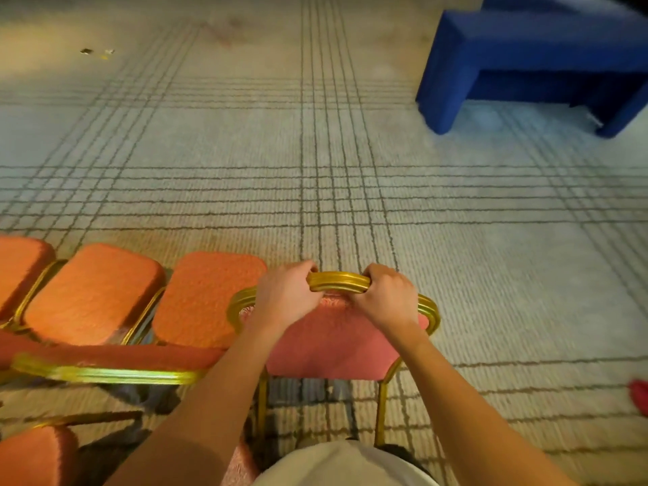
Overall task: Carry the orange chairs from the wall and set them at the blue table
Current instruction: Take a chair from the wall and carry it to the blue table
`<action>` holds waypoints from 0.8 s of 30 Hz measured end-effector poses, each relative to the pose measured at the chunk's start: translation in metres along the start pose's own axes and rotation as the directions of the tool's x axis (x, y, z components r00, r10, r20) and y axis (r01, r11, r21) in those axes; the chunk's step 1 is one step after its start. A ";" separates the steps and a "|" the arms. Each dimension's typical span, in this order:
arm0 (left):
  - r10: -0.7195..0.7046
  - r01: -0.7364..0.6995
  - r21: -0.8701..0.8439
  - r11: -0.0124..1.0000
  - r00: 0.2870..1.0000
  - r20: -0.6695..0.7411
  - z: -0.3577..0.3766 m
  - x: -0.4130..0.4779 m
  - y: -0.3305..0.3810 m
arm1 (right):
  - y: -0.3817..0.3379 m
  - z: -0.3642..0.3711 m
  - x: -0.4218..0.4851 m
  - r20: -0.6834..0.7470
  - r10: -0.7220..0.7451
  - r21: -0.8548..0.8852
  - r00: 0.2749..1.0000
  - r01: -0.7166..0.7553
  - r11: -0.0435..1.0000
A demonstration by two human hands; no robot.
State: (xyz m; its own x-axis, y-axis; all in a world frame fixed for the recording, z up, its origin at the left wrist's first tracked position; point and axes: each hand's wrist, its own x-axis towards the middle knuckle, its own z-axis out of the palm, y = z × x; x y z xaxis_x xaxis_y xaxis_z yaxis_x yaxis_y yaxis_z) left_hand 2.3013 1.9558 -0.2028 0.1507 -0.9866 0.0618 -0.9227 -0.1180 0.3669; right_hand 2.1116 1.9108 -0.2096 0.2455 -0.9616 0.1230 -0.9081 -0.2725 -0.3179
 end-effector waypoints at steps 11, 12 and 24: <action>-0.057 0.058 0.081 0.995 0.998 -0.018 -0.004 0.016 0.008 | 0.006 -0.001 0.022 0.063 -0.016 -0.138 0.998 0.025 0.990; -0.062 0.064 0.088 0.994 0.998 -0.025 -0.005 0.020 0.009 | 0.008 0.000 0.027 0.055 -0.022 -0.144 0.998 0.030 0.989; -0.116 0.114 -0.054 0.992 0.993 -0.034 0.001 0.151 -0.013 | 0.024 0.018 0.157 -0.063 -0.142 -0.065 0.988 0.138 0.988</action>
State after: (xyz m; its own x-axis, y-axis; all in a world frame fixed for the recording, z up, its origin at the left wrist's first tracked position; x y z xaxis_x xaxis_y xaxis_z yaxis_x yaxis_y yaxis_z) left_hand 2.3356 1.8086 -0.1993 0.2690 -0.9618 0.0501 -0.8788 -0.2238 0.4214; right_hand 2.1344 1.7527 -0.2144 0.3507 -0.9089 0.2256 -0.8856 -0.4002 -0.2356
